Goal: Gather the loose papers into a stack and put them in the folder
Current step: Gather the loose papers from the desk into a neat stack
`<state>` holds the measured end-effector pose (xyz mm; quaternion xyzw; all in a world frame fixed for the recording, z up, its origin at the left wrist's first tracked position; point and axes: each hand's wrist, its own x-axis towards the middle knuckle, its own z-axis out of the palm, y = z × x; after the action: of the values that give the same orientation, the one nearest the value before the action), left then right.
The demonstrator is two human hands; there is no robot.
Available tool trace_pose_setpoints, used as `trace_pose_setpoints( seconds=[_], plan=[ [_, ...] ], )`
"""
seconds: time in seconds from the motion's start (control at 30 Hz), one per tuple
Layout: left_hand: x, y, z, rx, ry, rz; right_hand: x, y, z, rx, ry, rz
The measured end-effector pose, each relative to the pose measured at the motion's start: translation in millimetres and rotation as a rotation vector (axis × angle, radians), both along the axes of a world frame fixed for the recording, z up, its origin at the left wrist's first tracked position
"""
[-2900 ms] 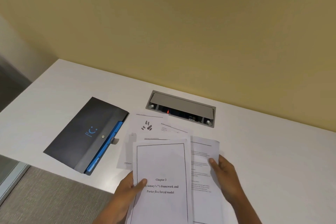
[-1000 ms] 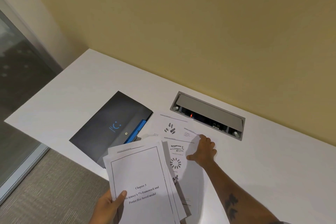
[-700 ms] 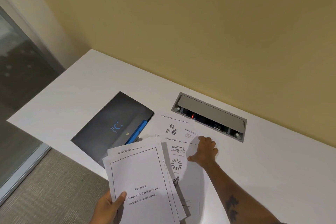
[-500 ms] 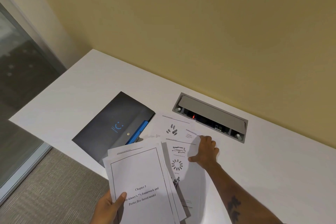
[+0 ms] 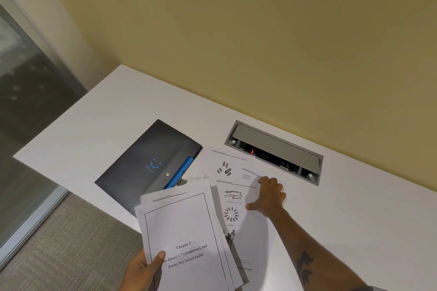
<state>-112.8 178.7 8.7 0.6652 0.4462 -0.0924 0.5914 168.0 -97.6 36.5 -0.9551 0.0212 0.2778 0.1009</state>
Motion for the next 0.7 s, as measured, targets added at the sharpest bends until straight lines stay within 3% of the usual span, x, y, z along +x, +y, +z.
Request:
trace_pose_setpoints(
  seconds=[0.7],
  plan=[
    [-3.0,-1.5,-0.3,0.014,0.001,-0.011,3.1,1.7,-5.5,0.069,0.053,-0.057]
  ],
)
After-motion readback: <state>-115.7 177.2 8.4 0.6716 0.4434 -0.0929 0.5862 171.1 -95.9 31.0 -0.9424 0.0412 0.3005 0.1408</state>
